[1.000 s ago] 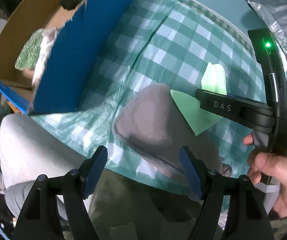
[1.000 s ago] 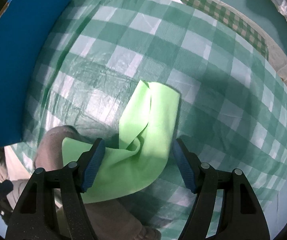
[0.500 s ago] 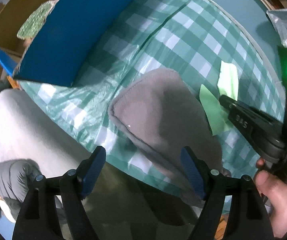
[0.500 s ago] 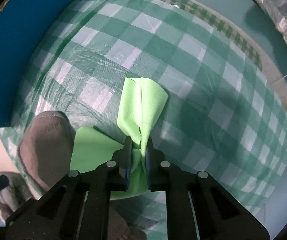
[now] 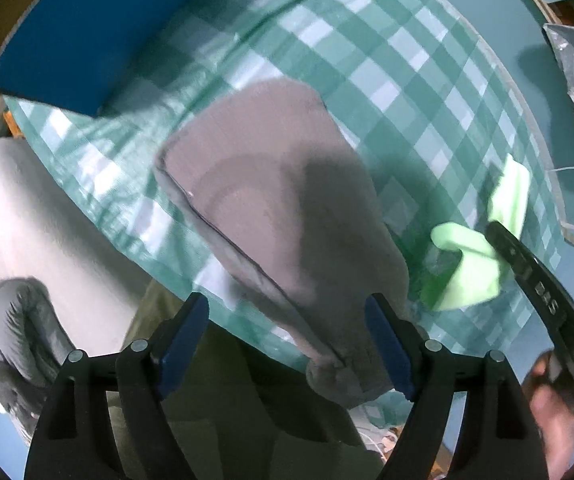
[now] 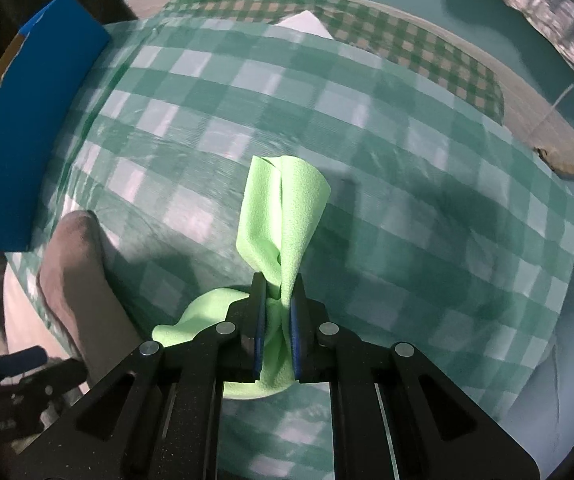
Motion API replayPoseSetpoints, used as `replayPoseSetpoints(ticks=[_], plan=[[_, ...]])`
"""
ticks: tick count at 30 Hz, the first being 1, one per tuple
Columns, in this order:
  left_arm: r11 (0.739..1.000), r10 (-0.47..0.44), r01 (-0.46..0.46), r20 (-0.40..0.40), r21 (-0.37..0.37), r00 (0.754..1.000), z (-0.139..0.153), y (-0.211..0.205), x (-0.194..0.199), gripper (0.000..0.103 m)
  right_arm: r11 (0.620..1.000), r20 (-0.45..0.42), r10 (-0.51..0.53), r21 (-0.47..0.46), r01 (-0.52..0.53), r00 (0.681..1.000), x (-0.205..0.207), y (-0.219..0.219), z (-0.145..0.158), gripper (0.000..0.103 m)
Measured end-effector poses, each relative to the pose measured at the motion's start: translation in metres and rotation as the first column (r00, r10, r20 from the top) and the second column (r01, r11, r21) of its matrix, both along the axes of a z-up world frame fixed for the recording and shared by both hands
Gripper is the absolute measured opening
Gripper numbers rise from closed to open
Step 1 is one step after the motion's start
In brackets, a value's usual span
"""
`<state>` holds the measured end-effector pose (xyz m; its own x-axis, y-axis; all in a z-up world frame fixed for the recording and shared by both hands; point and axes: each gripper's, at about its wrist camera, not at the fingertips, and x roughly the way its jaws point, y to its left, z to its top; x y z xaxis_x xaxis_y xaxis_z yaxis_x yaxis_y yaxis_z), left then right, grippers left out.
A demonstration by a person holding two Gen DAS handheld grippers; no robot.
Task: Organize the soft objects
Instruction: 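Grasp the lime cloth with the right gripper while the left gripper grasps the grey fleece mitt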
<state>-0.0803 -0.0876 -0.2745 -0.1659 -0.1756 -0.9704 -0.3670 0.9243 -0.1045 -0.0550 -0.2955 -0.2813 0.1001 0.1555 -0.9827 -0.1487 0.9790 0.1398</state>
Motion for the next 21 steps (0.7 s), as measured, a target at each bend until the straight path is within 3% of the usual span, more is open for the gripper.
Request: replayPoseSetpoints(ticks=[3,14,16,17,21], plan=[[0.999,0.031,-0.031,-0.028,0.013,0.999,-0.013,-0.006,-0.006,0.087,1.0,-0.003,-0.002,0.0,0.002,1.0,-0.006,-0.007,0.001,0.008],[0.997,0.08,-0.08,-0.061,0.001,0.995,-0.041,-0.009,-0.003,0.084,0.999,-0.006,-0.024,0.025,0.024,1.0,-0.017,-0.025,0.004,0.008],[0.997,0.079,-0.08,-0.059,-0.012,0.995,-0.044,-0.007,0.0,0.071,0.999,-0.008,-0.031,0.031,0.031,0.999,-0.017,-0.026,0.004,0.008],[0.997,0.077,-0.078,-0.058,-0.026,0.995,-0.045,-0.006,-0.001,0.07,0.999,-0.009,-0.035,0.034,0.035,0.999,-0.018,-0.027,0.003,0.008],[0.998,0.043,-0.045,-0.041,-0.045,0.998,-0.042,-0.009,0.004,0.049,0.998,-0.01,-0.045,0.046,0.045,0.999,-0.018,-0.026,0.004,0.008]])
